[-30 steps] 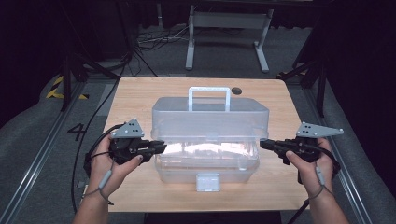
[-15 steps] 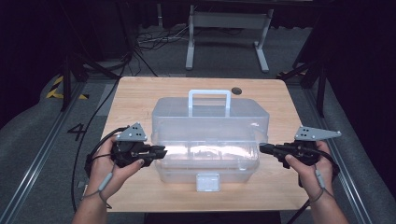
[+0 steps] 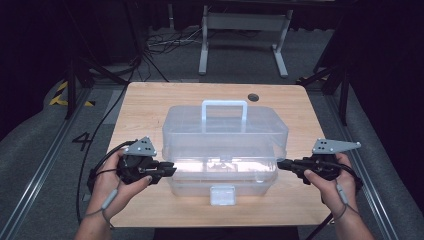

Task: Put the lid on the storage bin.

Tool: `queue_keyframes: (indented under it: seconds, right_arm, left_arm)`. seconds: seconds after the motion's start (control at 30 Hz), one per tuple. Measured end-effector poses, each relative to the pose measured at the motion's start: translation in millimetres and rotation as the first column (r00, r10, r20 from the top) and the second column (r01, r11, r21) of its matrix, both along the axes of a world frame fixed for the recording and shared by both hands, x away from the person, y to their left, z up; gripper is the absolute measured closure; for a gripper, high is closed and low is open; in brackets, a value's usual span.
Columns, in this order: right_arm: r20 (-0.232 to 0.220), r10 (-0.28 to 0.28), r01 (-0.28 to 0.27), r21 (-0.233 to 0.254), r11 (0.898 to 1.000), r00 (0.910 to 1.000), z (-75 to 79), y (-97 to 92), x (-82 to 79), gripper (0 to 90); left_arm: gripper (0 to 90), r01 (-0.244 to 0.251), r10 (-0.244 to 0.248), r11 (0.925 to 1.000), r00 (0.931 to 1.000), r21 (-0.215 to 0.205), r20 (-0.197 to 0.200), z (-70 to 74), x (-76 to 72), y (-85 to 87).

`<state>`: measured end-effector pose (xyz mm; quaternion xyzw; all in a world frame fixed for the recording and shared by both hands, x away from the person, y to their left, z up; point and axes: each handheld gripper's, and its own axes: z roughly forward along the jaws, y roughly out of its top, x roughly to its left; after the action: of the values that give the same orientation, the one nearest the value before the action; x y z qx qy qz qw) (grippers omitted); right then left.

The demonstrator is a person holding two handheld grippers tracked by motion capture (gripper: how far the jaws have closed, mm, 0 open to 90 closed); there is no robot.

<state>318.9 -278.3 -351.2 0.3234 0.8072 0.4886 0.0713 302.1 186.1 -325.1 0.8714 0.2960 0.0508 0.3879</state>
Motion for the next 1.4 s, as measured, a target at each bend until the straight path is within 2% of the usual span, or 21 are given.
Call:
queue_keyframes:
  seconds: [0.37,0.53,1.4]
  right_arm:
    - [-0.017,0.013,-0.013,-0.012,1.0,0.9998,-3.6,0.3,-0.7,90.0]
    - [-0.023,0.014,-0.014,-0.02,1.0,0.9996,-5.1,0.1,-1.8,90.0]
    - [-0.041,-0.004,0.002,-0.058,0.998,0.9992,-10.3,-2.5,-1.1,90.0]
  left_arm:
    - [78.0,-0.03,0.03,0.9994,0.9993,0.02,-0.023,-5.4,1.6,4.0]
    - [78.2,-0.03,0.031,0.9987,0.9992,0.041,-0.026,-5.5,2.3,4.1]
    - [78.3,-0.05,0.055,0.9953,0.9967,0.083,-0.06,-12.0,7.4,4.6]
